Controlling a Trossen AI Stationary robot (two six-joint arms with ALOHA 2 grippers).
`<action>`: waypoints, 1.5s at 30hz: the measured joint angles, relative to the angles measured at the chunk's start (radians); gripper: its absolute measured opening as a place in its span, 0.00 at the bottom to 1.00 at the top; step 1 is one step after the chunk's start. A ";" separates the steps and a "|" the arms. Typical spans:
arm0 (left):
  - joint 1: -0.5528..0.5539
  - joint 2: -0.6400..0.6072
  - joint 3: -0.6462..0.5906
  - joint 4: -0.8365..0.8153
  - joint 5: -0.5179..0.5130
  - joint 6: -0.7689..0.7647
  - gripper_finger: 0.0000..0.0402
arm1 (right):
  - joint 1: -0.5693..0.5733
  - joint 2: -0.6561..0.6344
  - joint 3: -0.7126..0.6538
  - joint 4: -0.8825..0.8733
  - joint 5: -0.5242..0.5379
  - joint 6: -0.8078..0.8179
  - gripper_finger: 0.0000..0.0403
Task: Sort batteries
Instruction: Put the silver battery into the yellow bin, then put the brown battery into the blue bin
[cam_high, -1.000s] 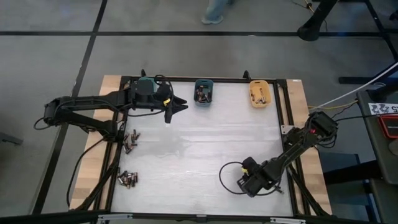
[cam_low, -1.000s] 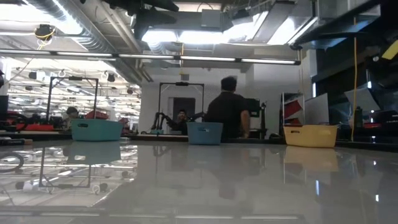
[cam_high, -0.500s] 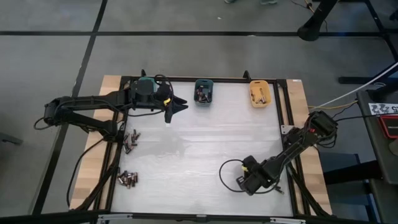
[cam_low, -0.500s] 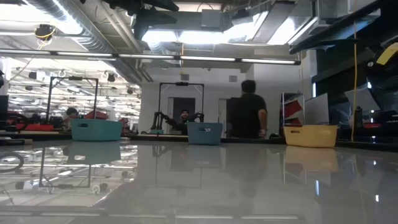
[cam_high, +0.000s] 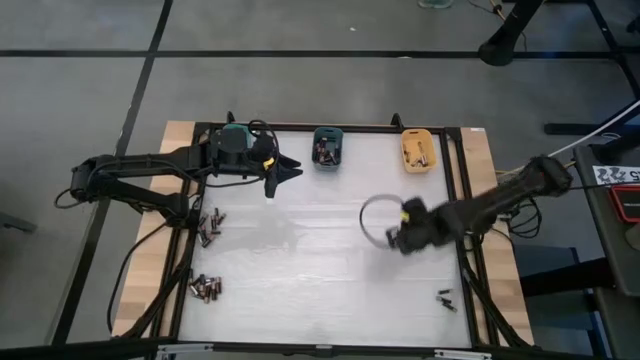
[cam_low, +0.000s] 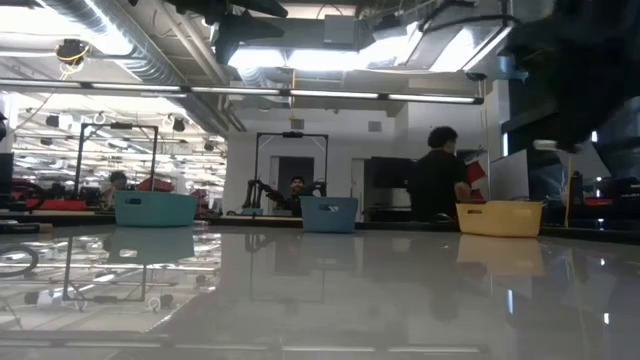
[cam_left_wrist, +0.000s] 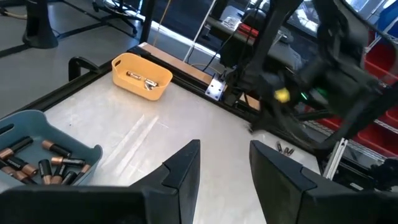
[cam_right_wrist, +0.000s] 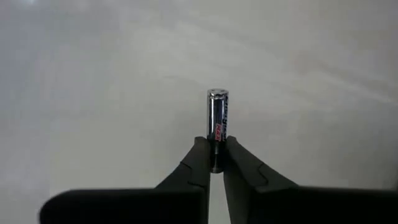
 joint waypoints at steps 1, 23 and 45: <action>-0.001 0.000 0.000 0.000 0.000 0.000 0.32 | -0.049 -0.022 0.000 -0.036 0.014 -0.038 0.06; -0.164 0.001 0.000 -0.001 0.000 -0.146 0.32 | -1.189 0.022 0.000 0.162 -0.020 -1.037 0.06; -0.320 0.001 -0.001 -0.096 -0.131 -0.253 0.32 | -1.261 0.217 0.001 0.297 -0.079 -1.236 0.32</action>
